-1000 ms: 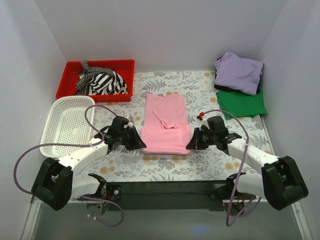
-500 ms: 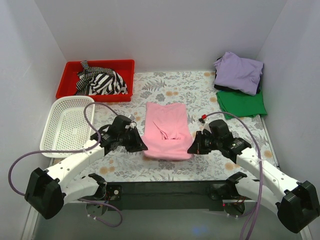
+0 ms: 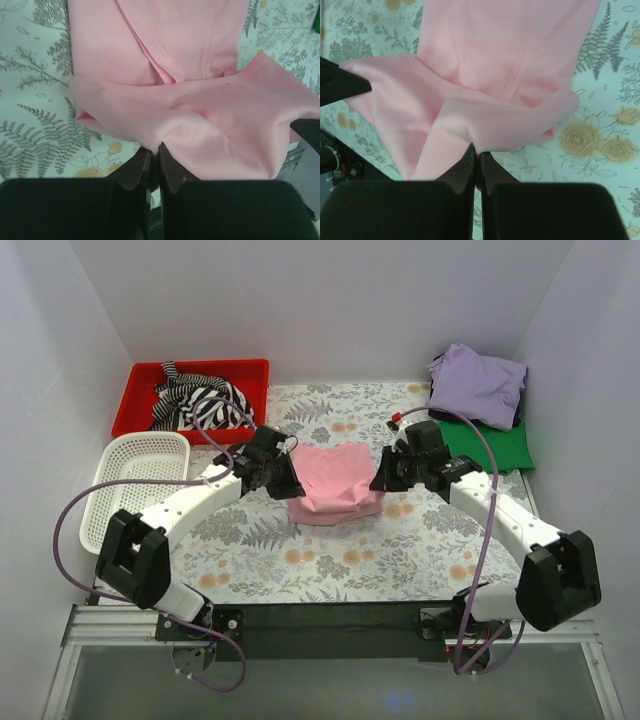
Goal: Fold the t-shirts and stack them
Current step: Fold the tshirt
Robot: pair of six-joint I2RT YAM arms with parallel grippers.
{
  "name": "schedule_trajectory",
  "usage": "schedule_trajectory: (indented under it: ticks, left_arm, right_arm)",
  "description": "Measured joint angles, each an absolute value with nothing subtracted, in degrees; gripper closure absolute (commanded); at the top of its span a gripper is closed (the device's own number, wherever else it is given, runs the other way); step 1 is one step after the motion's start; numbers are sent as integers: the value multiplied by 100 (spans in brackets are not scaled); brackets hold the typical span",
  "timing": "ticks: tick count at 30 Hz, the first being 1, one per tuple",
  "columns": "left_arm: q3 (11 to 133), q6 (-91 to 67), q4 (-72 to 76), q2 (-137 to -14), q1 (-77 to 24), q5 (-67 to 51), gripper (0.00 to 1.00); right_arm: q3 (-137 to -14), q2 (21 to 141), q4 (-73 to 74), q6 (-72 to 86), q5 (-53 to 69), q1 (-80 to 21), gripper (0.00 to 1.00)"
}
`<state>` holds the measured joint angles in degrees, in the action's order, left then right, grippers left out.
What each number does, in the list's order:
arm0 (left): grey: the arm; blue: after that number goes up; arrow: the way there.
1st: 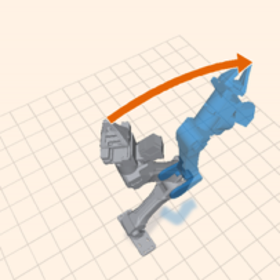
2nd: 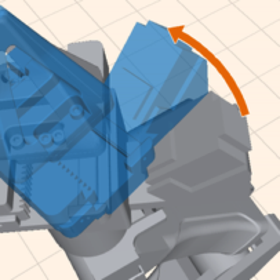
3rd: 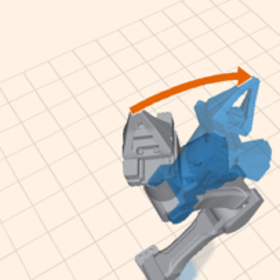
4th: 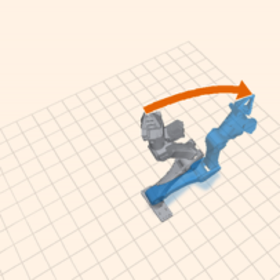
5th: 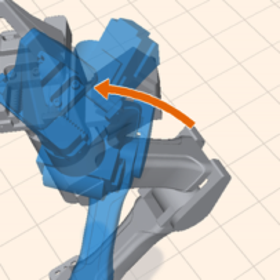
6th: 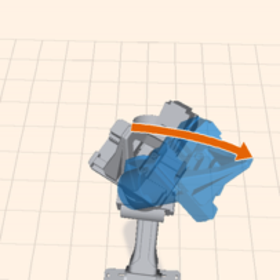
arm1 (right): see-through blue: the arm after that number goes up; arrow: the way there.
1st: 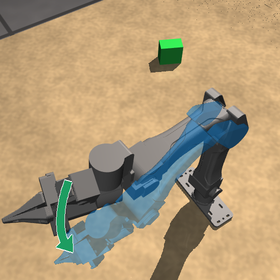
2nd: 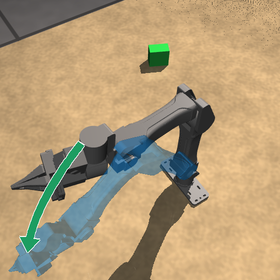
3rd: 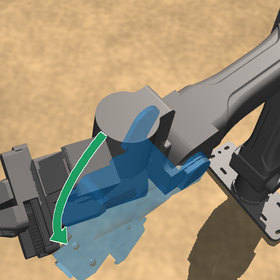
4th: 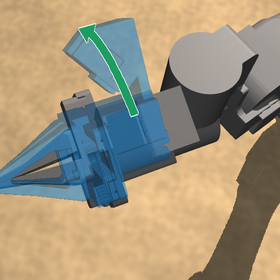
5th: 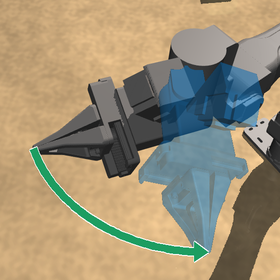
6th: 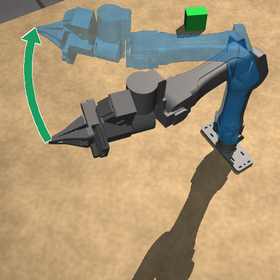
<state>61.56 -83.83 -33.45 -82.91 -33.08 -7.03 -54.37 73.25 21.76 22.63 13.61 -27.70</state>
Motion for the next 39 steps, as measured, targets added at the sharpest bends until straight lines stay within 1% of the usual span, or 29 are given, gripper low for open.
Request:
schedule_trajectory:
  ticks: [12,17,23,25,26,27,28,29,30,33,36,39]
  left_arm:
    - [7609,-8016,-3229,-9992,-2259,-738,100]
    - [8390,-7905,-3100,-10836,-2086,-947,100]
    - [8989,-7837,-3065,-11751,-1957,-1188,100]
    - [9174,-7830,-3026,-12007,-1881,-1288,100]
    - [9288,-7822,-3000,-12151,-1831,-1361,100]
    - [9391,-7817,-2963,-12274,-1772,-1428,98]
    - [9494,-7817,-2932,-12385,-1712,-1487,89]
    - [9594,-7811,-2884,-12488,-1656,-1542,84]
    - [9706,-7815,-2825,-12604,-1592,-1605,80]
    - [10125,-7841,-2685,-12919,-1396,-1822,73]
    - [10412,-7874,-2515,-13023,-1258,-1885,68]
    - [10551,-7874,-2368,-13002,-1157,-1892,66]
  right_arm:
    - [-6936,9378,2123,1776,2036,-1999,98]
    - [-7596,10248,2067,1667,2375,-1750,99]
    - [-8381,11128,2080,1621,2731,-1531,99]
    - [-8718,11445,2084,1619,2829,-1463,90]
    - [-8877,11594,2075,1616,2862,-1433,82]
    - [-8986,11699,2071,1623,2869,-1415,65]
    - [-9124,11824,2069,1643,2867,-1393,64]
    - [-9247,11937,2045,1586,2858,-1374,63]
    - [-9347,12040,2023,1546,2847,-1347,60]
    - [-9594,12274,1933,1479,2794,-1284,49]
    - [-9633,12285,1831,1389,2644,-1208,45]
    - [-9633,12167,1712,1286,2567,-1138,44]
